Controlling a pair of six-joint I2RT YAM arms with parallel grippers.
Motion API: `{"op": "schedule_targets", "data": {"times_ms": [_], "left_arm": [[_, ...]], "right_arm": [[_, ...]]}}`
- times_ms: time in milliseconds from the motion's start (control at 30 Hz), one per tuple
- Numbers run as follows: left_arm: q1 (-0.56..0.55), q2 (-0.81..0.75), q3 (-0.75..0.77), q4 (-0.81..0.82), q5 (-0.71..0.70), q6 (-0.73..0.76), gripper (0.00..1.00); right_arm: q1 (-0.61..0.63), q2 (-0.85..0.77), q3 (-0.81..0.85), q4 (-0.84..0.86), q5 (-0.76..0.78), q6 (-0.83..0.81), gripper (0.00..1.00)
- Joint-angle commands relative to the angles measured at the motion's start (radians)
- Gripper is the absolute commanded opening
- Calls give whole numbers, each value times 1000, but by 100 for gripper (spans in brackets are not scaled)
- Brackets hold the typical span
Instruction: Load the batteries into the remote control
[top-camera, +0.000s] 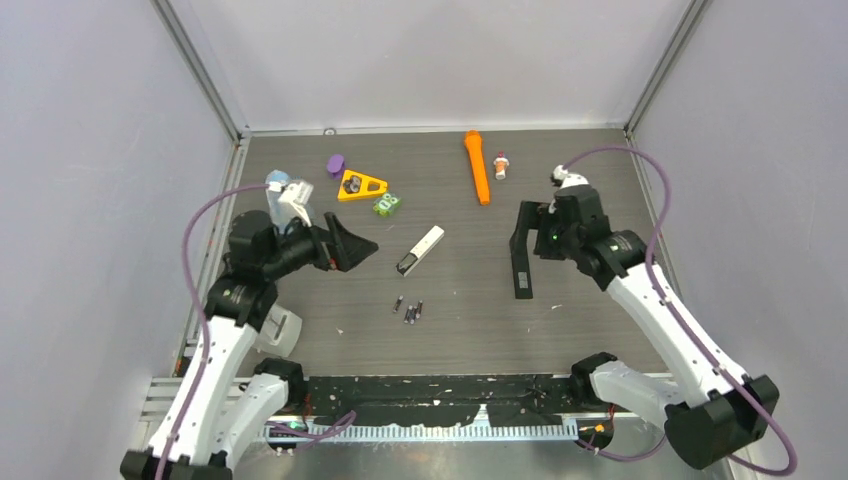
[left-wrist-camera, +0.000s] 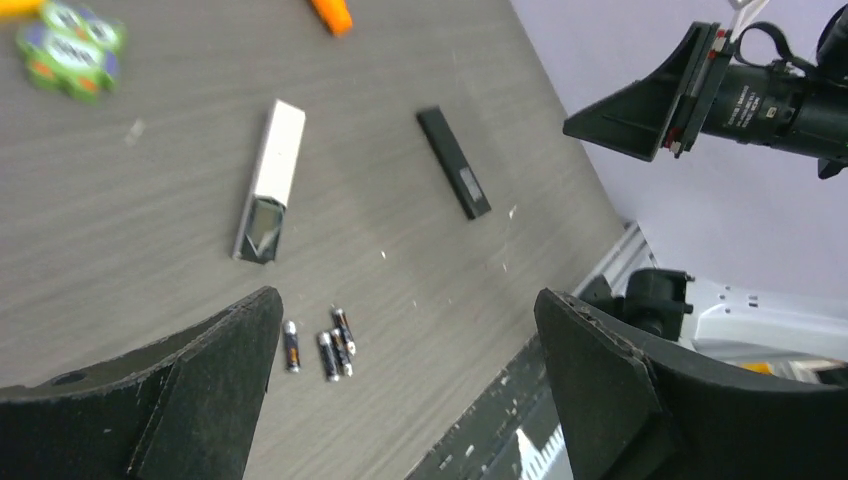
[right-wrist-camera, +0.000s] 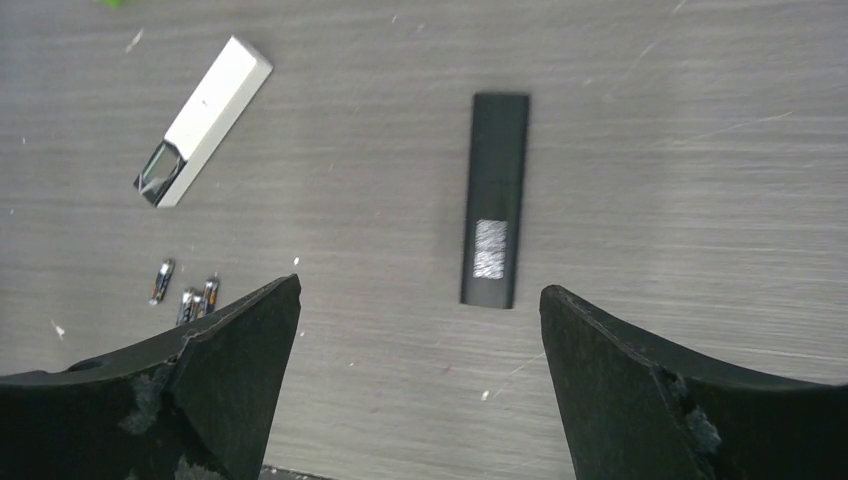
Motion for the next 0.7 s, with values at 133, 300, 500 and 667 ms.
{"op": "schedule_targets", "data": {"times_ms": [133,300,500,667], "left_arm": [[-109,102,-89,241,-19,-54,100],[-153,95,-151,314,-145,-49,99],[-182,142,-170,382,-164,-86,100],[-189,180,-177,411,-169,-104,99]], "right_arm": [[202,210,17,168,133,176,94],[235,362,107,96,334,232,93],[182,456,74,49,407,172,95],[125,471,-19,66,309,123,95]]}}
